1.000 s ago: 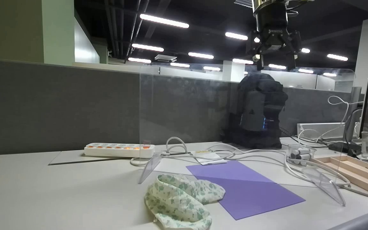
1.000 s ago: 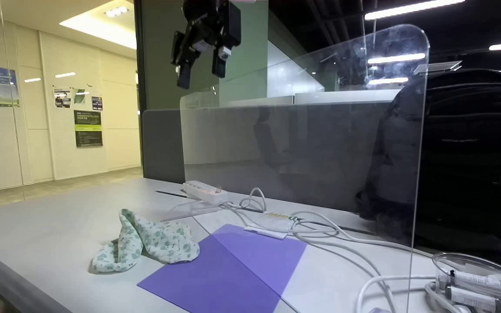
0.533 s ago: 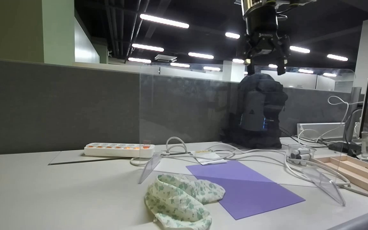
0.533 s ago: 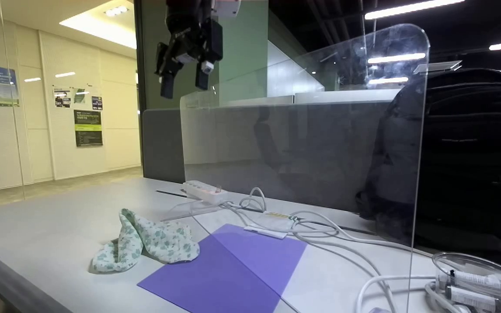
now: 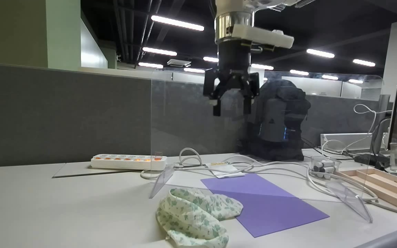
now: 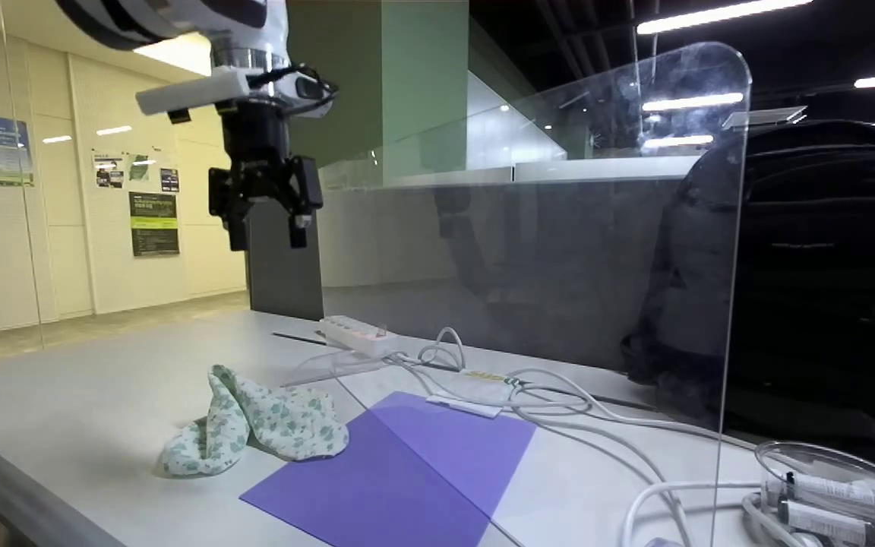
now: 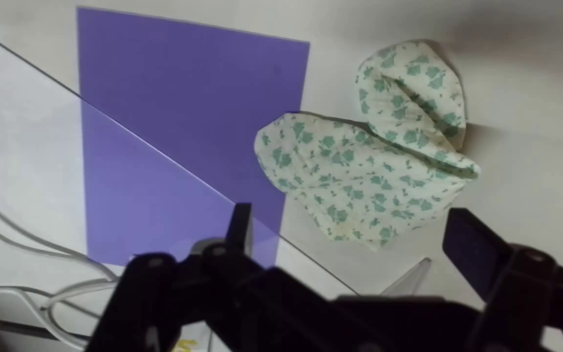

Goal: Pick up the towel and hang it on the object

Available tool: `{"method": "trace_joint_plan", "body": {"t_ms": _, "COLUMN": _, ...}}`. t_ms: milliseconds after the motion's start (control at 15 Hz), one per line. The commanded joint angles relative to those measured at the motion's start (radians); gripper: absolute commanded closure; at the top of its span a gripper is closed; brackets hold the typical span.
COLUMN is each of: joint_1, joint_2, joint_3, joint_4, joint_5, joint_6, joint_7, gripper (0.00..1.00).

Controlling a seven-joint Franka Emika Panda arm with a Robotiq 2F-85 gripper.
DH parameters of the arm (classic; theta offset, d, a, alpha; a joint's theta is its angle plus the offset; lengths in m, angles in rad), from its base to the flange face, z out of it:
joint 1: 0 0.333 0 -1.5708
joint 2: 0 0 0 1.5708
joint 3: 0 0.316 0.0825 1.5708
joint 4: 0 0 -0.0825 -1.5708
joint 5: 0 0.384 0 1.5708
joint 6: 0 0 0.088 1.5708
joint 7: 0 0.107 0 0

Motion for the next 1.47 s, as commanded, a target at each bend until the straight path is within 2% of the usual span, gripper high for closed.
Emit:
{"method": "trace_joint_plan", "body": {"t_ms": 0, "joint_1": 0.031, "joint_2": 0.072, "joint_3": 0.023, "joint_4": -0.066, "joint_5": 0.008, "joint_6": 0.273, "joint_7": 0.040, "gripper": 0.00}}
{"method": "trace_joint_plan", "body": {"t_ms": 67, "joint_1": 0.030, "joint_2": 0.092, "joint_3": 0.029, "joint_4": -0.071, "joint_5": -0.004, "joint_6": 0.361, "joint_7": 0.057, "gripper": 0.00}}
{"method": "trace_joint_plan", "body": {"t_ms": 133, "joint_1": 0.032, "joint_2": 0.066, "joint_3": 0.018, "joint_4": -0.058, "joint_5": 0.002, "joint_6": 0.255, "joint_7": 0.016, "gripper": 0.00}}
{"method": "trace_joint_plan", "body": {"t_ms": 200, "joint_1": 0.034, "joint_2": 0.088, "joint_3": 0.022, "joint_4": -0.067, "joint_5": 0.001, "joint_6": 0.320, "joint_7": 0.023, "gripper": 0.00}}
{"method": "trace_joint_plan", "body": {"t_ms": 333, "joint_1": 0.034, "joint_2": 0.109, "joint_3": 0.023, "joint_4": -0.069, "joint_5": 0.002, "joint_6": 0.357, "joint_7": 0.026, "gripper": 0.00}}
{"method": "trace_joint_plan", "body": {"t_ms": 933, "joint_1": 0.034, "joint_2": 0.106, "joint_3": 0.023, "joint_4": -0.069, "joint_5": 0.002, "joint_6": 0.360, "joint_7": 0.026, "gripper": 0.00}}
{"method": "trace_joint_plan", "body": {"t_ms": 1400, "joint_1": 0.026, "joint_2": 0.189, "joint_3": 0.061, "joint_4": -0.091, "joint_5": -0.371, "joint_6": 0.405, "joint_7": 0.066, "gripper": 0.00}}
